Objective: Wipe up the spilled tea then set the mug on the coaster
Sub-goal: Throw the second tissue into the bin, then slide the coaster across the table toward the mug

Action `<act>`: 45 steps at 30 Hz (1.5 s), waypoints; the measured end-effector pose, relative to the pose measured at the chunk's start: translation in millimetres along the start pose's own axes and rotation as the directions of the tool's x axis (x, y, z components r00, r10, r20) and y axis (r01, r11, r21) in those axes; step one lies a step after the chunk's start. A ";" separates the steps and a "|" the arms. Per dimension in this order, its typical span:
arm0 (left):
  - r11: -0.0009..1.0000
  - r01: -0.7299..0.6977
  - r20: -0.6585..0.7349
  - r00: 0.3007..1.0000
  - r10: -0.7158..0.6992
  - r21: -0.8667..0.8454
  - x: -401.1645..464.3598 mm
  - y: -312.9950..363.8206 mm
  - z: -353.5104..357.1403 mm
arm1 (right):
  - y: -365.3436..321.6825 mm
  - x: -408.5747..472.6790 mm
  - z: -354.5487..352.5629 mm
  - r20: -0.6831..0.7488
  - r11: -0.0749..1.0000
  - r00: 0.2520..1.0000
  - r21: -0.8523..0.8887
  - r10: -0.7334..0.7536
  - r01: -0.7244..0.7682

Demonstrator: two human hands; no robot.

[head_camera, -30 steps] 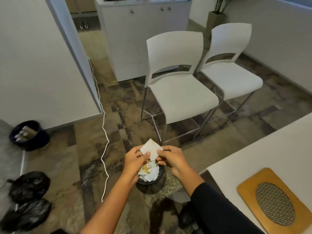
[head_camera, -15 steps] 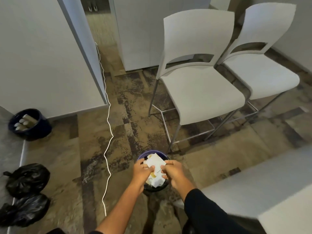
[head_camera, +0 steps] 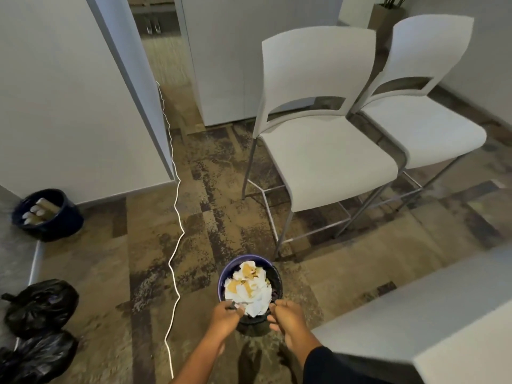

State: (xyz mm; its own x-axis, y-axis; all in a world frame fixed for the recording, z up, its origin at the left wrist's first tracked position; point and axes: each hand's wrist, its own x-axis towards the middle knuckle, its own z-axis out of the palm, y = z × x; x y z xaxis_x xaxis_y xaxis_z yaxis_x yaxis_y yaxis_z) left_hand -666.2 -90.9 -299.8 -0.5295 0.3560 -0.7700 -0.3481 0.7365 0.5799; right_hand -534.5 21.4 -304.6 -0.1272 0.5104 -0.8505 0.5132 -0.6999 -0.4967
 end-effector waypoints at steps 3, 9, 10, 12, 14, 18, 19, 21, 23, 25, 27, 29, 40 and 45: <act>0.999 -0.033 0.004 0.999 0.033 0.024 -21.2 19.5 3.4 | -20.3 -26.3 -0.9 0.001 0.998 0.999 0.044 -0.041 0.041; 0.973 -0.221 -0.051 0.973 0.225 0.067 -81.9 74.4 -5.3 | -73.4 -104.0 -8.1 0.017 0.972 0.980 0.133 -0.199 0.195; 0.961 -0.265 -0.068 0.960 0.270 0.075 -97.0 84.9 -8.2 | -81.1 -119.3 -10.1 0.043 0.962 0.972 0.156 -0.232 0.223; 0.933 -0.355 -0.112 0.926 0.359 0.056 -122.7 104.9 -13.2 | -96.7 -149.2 -14.0 0.088 0.937 0.951 0.220 -0.297 0.273; 0.896 -0.442 -0.154 0.883 0.444 0.049 -150.9 124.1 -15.4 | -109.6 -178.8 -24.9 0.114 0.905 0.928 0.288 -0.356 0.312; 0.814 -0.575 -0.163 0.798 0.580 0.077 -211.1 154.2 -8.3 | -123.6 -230.5 -56.7 0.141 0.843 0.872 0.367 -0.468 0.393; 0.795 -0.601 -0.158 0.779 0.607 0.088 -226.2 159.1 -3.3 | -124.4 -241.6 -67.3 0.136 0.826 0.857 0.380 -0.496 0.417; 0.756 -0.646 -0.144 0.742 0.655 0.106 -254.9 165.7 11.1 | -123.2 -260.9 -92.5 0.117 0.792 0.823 0.377 -0.556 0.481; 0.720 -0.685 -0.127 0.709 0.694 0.107 -281.0 169.6 28.1 | -118.7 -277.4 -120.1 0.087 0.754 0.781 0.347 -0.618 0.558; 0.698 -0.708 -0.096 0.691 0.716 0.104 -306.8 170.3 49.1 | -109.8 -293.3 -152.1 0.054 0.715 0.740 0.315 -0.670 0.624; 0.672 -0.734 -0.067 0.669 0.740 0.095 -327.2 167.1 71.3 | -97.8 -305.1 -181.8 0.024 0.685 0.709 0.283 -0.705 0.672; 0.643 -0.760 -0.051 0.642 0.765 0.088 -348.9 163.0 96.4 | -82.4 -314.4 -214.1 -0.013 0.657 0.685 0.270 -0.729 0.704; 0.613 -0.760 0.102 0.642 0.760 0.217 -403.3 134.8 201.9 | 23.0 -346.4 -339.4 -0.237 0.680 0.640 -0.175 -0.731 0.712; 0.549 -0.779 0.211 0.617 0.758 0.302 -408.5 126.7 212.8 | 58.2 -348.7 -360.7 -0.309 0.633 0.556 -0.464 -0.771 0.620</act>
State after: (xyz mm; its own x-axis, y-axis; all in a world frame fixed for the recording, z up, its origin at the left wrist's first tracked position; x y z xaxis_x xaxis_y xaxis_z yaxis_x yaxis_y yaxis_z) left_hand -329.4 -20.6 31.6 -0.4270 0.8996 -0.0912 0.4553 0.3011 0.8379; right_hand -154.2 -17.1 25.5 -0.2039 0.9783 -0.0366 0.6399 0.1049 -0.7613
